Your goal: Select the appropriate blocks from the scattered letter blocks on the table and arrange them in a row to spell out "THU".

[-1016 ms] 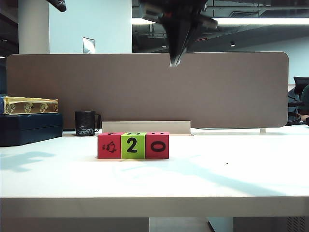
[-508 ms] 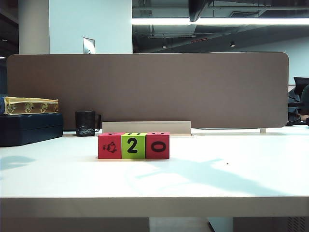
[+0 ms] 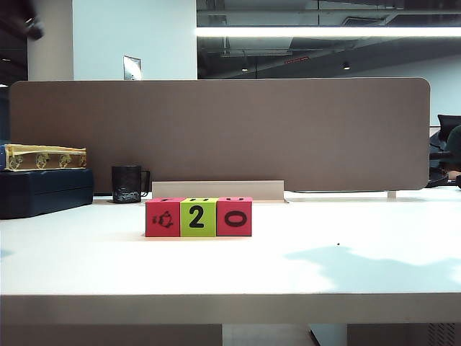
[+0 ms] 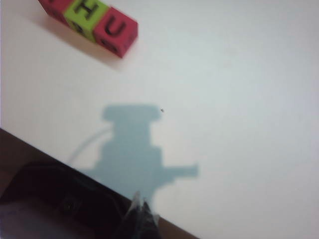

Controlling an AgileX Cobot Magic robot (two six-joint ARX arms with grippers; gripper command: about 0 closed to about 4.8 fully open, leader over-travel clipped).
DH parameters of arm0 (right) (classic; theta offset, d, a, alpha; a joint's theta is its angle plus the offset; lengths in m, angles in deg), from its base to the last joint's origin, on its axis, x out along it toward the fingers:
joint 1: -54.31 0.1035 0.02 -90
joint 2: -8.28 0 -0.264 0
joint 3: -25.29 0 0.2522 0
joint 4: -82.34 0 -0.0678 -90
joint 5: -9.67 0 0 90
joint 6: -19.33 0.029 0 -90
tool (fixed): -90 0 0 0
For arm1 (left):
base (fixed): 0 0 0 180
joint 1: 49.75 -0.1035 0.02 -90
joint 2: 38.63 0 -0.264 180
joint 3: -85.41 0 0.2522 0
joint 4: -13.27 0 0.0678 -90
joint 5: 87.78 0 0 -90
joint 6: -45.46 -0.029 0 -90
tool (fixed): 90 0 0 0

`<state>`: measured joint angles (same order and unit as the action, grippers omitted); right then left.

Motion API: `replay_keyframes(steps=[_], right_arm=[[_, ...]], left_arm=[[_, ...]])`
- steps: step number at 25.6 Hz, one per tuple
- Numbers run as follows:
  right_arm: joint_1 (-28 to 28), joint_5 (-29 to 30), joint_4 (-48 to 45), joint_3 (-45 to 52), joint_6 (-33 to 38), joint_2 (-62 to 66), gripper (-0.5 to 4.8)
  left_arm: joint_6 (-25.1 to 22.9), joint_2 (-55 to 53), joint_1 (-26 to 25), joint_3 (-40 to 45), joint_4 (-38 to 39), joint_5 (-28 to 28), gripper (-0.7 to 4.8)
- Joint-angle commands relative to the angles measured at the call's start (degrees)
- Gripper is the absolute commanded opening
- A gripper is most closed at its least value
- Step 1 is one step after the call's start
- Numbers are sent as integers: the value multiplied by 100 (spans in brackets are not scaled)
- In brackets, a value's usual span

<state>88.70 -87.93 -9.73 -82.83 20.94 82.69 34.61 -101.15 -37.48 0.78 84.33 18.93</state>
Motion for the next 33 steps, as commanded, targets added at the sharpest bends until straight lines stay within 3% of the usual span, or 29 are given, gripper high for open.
replay_keyframes(steps=[1, 8, 10, 16, 33], right_arm=[[0, -76, -1071, 1368, 186, -1078, -1], [-11, -304, -2828, 3906, 442, -2736, -1], [-9, -457, -3633, 5080, 439, -3488, -1], [-7, -909, -4120, 6312, 439, -4365, -1], [-4, -881, -3886, 6443, 483, -4439, -1]], left_arm=[[267, 691, 4, 756, -629, -280, -6], [597, 2028, 4, 2002, -1414, -846, -6], [597, 2695, 4, 2627, -1495, -1150, -6], [597, 3324, 4, 3383, -1497, -1285, -6], [595, 3329, 7, 3388, -1475, -1285, -6]])
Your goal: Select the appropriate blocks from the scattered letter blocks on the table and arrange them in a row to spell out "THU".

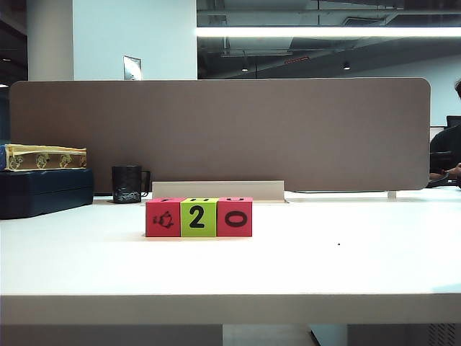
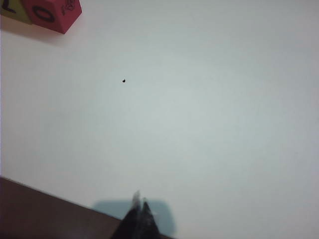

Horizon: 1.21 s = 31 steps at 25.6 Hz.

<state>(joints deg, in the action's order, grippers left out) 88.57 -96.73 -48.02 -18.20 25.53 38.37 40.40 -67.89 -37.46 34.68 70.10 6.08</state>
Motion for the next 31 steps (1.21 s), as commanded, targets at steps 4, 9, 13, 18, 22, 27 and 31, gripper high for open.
replay_keyframes(steps=[4, 9, 13, 18, 22, 27, 31], right_arm=[[9, 0, -57, -20, 24, -7, -1], [9, 2, -57, -20, 24, -7, -1], [9, 0, -57, -20, 24, -7, -1], [9, 0, -57, -20, 24, -7, -1], [9, -2, -57, -20, 24, -7, -1], [7, -11, -52, -20, 24, -7, -1], [9, -17, -52, -20, 24, -7, -1]], left_arm=[[-227, 7, 0, -2, -57, -87, -5], [-315, 817, -339, 761, -2249, -48, -5], [254, 1512, -931, 1803, -3967, 46, -5], [1121, 2448, -1803, 2992, -4192, 175, -5], [1248, 2920, -1982, 3445, -4199, 411, -5], [1237, 2911, -1969, 3663, -4238, 535, -5], [1165, 2911, -1631, 3663, -4229, 275, -5]])
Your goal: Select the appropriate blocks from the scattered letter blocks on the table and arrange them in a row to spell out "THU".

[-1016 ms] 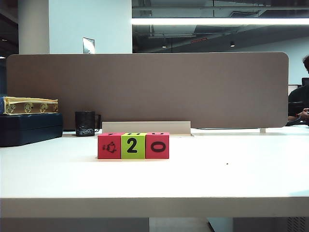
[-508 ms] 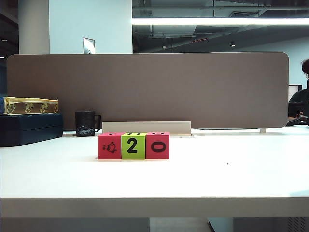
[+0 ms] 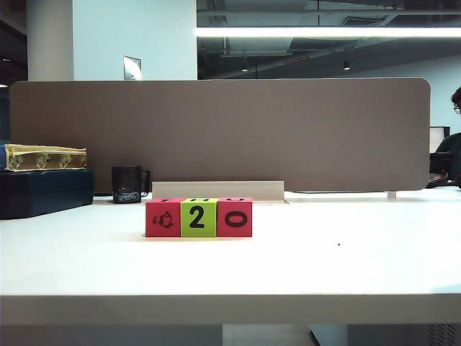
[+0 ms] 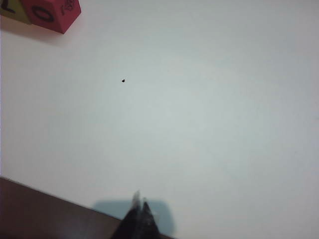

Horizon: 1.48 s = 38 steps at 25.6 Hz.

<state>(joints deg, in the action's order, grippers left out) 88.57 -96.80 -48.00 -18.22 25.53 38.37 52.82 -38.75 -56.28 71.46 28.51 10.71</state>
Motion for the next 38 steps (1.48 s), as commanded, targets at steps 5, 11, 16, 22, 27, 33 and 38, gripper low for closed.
replay_keyframes(steps=[5, 11, 16, 22, 27, 33, 38], right_arm=[[7, -11, -57, -17, 24, -7, -1], [7, -9, -57, -17, 24, -7, -1], [7, -11, -57, -17, 24, -9, -1], [7, -11, -57, -17, 24, -9, -1], [7, -11, -57, -17, 24, -7, -1], [7, -9, -57, -17, 24, -7, -1], [7, -11, -57, -17, 24, -7, -1]], left_arm=[[-144, -2, 911, -15, 153, -612, -5], [-262, -2, 761, -13, 595, -614, -5], [-684, -2, 769, -13, 951, -640, -5], [-896, -2, 769, -13, 964, -752, -5], [-841, -2, 767, -13, 920, -844, -5], [-841, -2, 767, -15, 916, -828, -5], [-841, -2, 767, -15, 916, -828, -5]])
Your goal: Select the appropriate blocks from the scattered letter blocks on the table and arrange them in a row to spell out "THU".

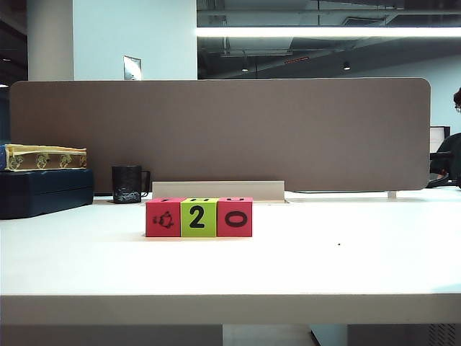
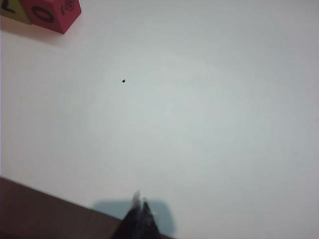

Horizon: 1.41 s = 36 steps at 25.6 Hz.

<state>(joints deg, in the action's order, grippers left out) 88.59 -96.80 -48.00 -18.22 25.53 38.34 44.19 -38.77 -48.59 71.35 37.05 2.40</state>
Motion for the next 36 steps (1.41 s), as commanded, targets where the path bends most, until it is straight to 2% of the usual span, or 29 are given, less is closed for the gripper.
replay_keyframes(steps=[1, 6, 10, 12, 14, 17, 20, 24, 29, 36], right_arm=[[4, -11, -57, -17, 24, -4, -1], [4, -39, -52, -17, -162, -4, -1], [-98, -120, -455, -2, -391, -7, -1], [-590, 0, -1377, 164, -365, -57, -1], [-1565, 715, -2957, 887, -216, -407, -1], [-2500, 1495, -3812, 1729, -17, -1091, -1], [-3200, 1668, -3864, 2304, -20, -1923, -1], [-3617, 1672, -3825, 2632, 24, -2531, -1], [-3639, 1816, -3777, 2896, -44, -2929, -1], [-3639, 2046, -2997, 2970, -348, -3018, -1]], left_arm=[[22, 0, -2, -4, 61, 2, -5], [22, 0, -2, -4, 61, 2, -5], [22, 0, -2, -4, 63, 2, -5], [22, 0, -2, -4, 61, 2, -5], [22, 0, -2, -4, 61, 2, -5], [22, 0, -2, -4, 61, 2, -5], [22, 0, -2, -4, 59, 2, -5], [22, 0, -4, -4, 61, 2, -5], [22, 0, -4, -4, 61, 2, -5], [22, 0, -4, -4, 61, 2, -5]])
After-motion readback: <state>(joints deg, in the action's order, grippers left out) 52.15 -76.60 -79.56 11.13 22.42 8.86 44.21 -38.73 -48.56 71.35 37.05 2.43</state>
